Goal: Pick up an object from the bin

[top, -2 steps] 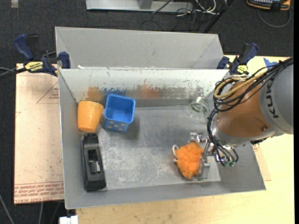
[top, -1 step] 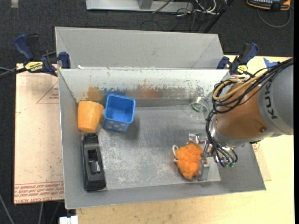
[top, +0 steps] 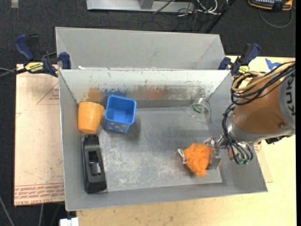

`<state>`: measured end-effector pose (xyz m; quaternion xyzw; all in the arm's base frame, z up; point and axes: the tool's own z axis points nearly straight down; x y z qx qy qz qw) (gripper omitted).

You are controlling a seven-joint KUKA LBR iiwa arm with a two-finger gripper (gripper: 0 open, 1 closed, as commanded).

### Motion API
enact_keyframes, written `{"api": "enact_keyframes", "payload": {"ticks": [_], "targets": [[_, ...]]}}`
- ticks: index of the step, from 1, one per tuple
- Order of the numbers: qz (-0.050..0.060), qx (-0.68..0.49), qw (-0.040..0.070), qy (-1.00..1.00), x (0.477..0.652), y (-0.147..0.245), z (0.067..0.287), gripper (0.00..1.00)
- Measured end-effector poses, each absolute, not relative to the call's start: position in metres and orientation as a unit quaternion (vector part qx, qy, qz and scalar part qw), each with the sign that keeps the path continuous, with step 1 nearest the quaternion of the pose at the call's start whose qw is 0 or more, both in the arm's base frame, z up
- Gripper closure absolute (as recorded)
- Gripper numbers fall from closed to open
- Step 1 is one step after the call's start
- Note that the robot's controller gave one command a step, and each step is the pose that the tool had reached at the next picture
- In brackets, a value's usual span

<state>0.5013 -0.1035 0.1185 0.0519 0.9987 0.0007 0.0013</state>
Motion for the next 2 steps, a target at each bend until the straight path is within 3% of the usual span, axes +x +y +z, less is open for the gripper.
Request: {"api": "enact_keyframes", "payload": {"ticks": [1,2], "targets": [[0.001,0.052,0.001,0.999,0.501,-0.103,0.119,1.0],[0.002,0.053,-0.003,0.999,0.497,-0.105,0.158,1.0]]}}
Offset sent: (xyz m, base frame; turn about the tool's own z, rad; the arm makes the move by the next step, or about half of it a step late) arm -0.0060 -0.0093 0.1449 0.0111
